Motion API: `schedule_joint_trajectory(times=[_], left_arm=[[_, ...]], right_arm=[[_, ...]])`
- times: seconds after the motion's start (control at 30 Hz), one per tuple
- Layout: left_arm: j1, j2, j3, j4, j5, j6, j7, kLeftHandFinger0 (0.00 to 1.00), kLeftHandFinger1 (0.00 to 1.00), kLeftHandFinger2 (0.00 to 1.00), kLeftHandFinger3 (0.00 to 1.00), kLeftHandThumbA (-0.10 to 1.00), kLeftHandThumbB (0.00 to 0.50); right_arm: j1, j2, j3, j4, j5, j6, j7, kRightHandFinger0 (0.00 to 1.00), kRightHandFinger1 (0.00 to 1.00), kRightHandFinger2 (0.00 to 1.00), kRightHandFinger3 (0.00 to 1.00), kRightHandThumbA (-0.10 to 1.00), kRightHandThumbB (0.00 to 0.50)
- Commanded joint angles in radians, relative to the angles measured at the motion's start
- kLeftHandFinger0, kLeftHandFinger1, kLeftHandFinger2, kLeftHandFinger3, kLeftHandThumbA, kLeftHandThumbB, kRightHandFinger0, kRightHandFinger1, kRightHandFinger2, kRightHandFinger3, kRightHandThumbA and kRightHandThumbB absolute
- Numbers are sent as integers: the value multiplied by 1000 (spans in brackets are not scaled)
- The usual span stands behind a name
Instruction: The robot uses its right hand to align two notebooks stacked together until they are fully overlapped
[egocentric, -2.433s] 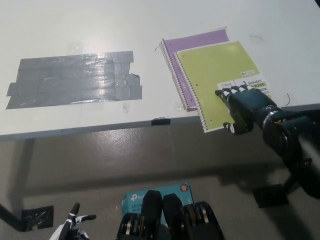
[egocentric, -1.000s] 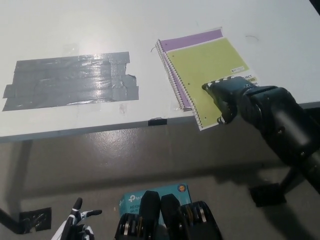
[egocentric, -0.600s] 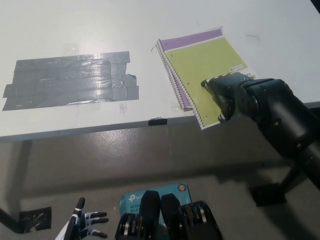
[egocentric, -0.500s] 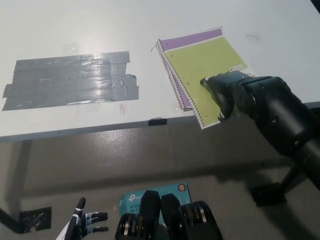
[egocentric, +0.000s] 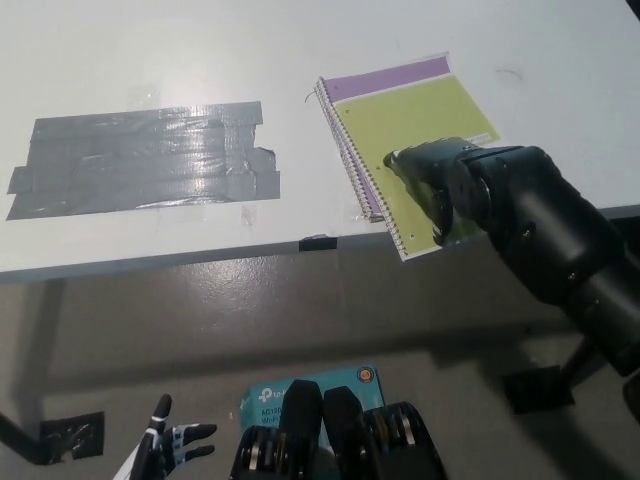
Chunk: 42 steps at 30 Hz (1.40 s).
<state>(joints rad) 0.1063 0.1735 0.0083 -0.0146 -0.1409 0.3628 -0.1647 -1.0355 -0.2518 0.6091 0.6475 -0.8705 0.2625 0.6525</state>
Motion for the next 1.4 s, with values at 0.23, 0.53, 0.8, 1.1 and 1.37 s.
schedule_joint_trajectory(times=[0.23, 0.53, 0.8, 1.1, 1.37], left_arm=[[16, -17, -14, -59, 0, 12, -1, 517, 843, 810, 610, 1000, 500], [12, -19, -24, -75, 5, 13, -1, 500, 784, 711, 538, 1000, 500], [14, -9, -35, -78, 12, 5, -10, 579, 853, 767, 558, 1000, 493], [18, -7, -50, -78, 18, -14, -14, 581, 824, 696, 512, 1000, 484], [22, -6, -23, -66, -16, -4, -19, 501, 783, 736, 484, 1000, 500]], right_arm=[[35, -33, -32, -60, 11, 50, -4, 1000, 1000, 1000, 1000, 1000, 155], [-8, -54, -46, -19, 1, 28, -74, 1000, 1000, 1000, 1000, 1000, 120], [-82, -32, -29, 53, -27, 1, -164, 1000, 1000, 1000, 1000, 1000, 133], [-80, -32, -22, 33, -20, -34, -183, 1000, 1000, 1000, 1000, 1000, 141], [-59, -66, -45, -85, 10, -75, -157, 1000, 1000, 1000, 1000, 1000, 88]])
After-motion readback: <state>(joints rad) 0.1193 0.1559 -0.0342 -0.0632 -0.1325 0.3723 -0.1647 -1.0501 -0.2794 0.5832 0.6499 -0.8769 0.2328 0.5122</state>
